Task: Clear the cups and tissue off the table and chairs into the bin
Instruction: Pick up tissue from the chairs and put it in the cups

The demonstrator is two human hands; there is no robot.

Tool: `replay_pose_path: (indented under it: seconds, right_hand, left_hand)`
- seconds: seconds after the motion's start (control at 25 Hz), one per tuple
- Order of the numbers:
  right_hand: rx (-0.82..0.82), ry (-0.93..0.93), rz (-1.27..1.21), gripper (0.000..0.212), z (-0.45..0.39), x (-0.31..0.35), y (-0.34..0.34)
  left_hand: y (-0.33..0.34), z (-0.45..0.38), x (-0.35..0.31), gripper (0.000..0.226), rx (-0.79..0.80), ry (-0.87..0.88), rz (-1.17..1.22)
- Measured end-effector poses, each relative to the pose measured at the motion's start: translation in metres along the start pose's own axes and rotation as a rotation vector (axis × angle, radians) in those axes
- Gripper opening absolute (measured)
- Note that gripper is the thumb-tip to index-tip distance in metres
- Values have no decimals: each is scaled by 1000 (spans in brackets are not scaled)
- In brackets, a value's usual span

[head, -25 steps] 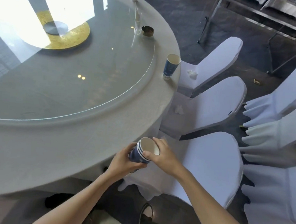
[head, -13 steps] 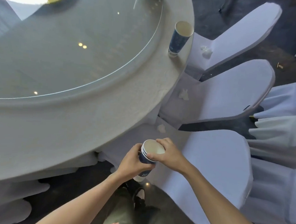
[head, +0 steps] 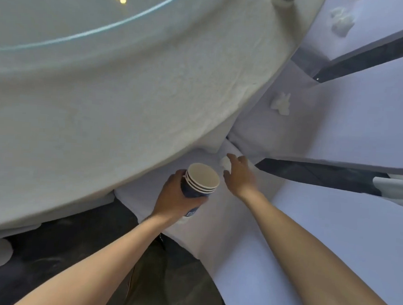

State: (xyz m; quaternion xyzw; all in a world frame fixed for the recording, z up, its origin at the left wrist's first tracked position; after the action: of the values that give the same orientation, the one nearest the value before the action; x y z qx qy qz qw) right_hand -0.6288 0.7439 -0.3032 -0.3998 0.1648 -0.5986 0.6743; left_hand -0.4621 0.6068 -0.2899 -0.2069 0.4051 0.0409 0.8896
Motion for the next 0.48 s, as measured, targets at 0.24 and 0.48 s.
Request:
replay_pose_path:
  seconds: [0.24,0.48]
  right_hand:
    - [51,-97,178,48,-72,-28,52]
    - [112,-58,92,26,-61,-29,40]
  left_hand:
    - [27,-27,42,81,-43,-55,44]
    - [25,-11,26,83,-63,-77,43]
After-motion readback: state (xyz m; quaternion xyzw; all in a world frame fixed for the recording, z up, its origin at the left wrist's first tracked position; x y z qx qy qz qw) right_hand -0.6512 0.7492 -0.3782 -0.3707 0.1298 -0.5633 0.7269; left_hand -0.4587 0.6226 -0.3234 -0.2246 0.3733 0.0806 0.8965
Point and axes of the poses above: each hand's wrist, its own z-axis away from the middle knuckle, its own y-axis out of the palm, x = y × z, the point moved 1 cm from there along -z, towards the middle knuckle
